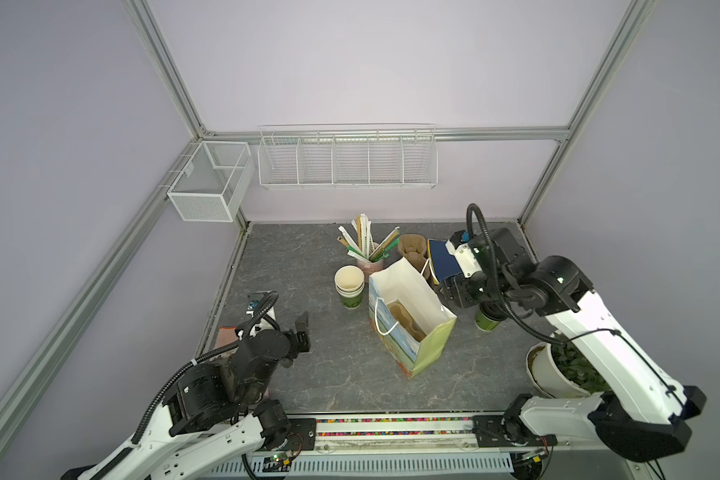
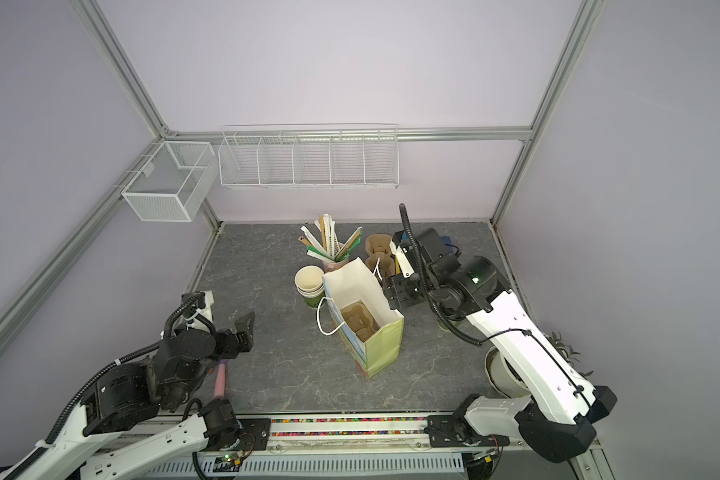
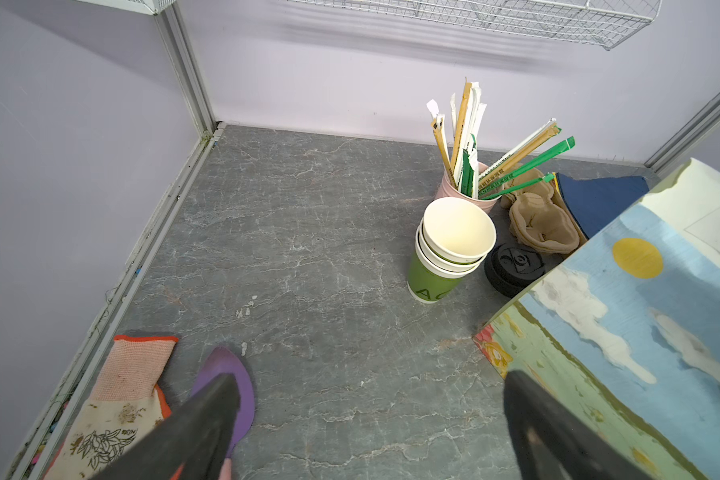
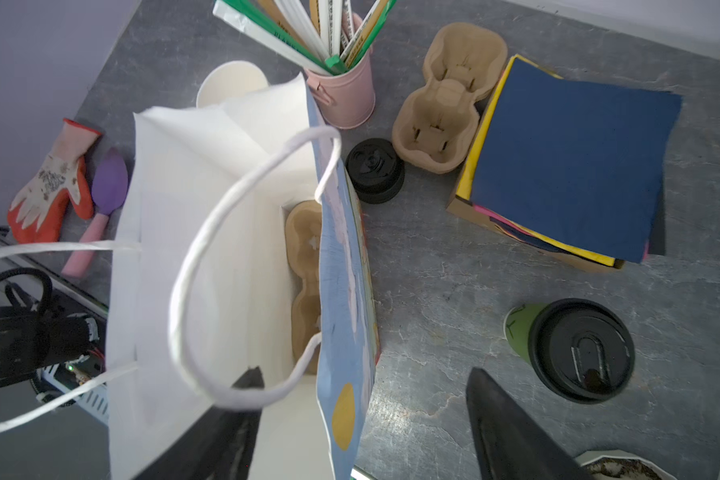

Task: Pack the takeout coffee
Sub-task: 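Withdraw the right gripper away from the bag toward its side, then lower the right gripper over the green coffee cup and grasp it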

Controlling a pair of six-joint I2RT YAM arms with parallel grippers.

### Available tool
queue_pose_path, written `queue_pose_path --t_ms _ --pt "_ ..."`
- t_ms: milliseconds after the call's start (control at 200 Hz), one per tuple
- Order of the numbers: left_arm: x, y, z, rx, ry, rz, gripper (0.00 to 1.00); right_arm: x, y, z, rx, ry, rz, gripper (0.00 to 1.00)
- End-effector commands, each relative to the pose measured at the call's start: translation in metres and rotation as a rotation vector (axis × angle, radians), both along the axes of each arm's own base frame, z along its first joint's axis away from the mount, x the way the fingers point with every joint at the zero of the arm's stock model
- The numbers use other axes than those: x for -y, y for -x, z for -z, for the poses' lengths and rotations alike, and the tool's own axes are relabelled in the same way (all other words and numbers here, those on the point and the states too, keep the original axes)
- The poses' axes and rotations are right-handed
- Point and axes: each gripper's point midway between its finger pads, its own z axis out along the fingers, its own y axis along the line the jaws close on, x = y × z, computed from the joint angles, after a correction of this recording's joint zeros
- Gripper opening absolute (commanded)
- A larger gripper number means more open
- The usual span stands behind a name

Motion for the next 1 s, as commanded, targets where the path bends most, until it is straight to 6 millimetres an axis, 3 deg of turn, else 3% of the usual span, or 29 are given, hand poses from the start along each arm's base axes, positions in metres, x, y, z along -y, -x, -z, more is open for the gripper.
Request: queue_pose_path --t_ms 0,50,135,515,995 --pt "-0.003 0.0 0.005 -0.003 -0.039 -0.003 0.99 0.04 0.001 -0.002 0.0 0.08 0.147 0.95" --pt "-0.003 0.0 0.005 -0.001 -0.034 0.0 0.99 0.056 -0.002 0.0 -0.004 0.089 0.207 1.0" --pt "-0.003 0.001 0.005 0.003 -0.024 0.007 0.99 0.077 -0.005 0.013 -0.056 0.055 0.29 0.96" --pt "0.006 -0.001 0.011 -0.014 -0.035 0.035 0.99 0.149 -0.03 0.104 -0.328 0.037 0.617 0.96" --pt "0.004 0.0 0.009 -0.009 -0.029 0.034 0.99 0.154 -0.054 0.172 -0.506 0.041 0.699 0.98"
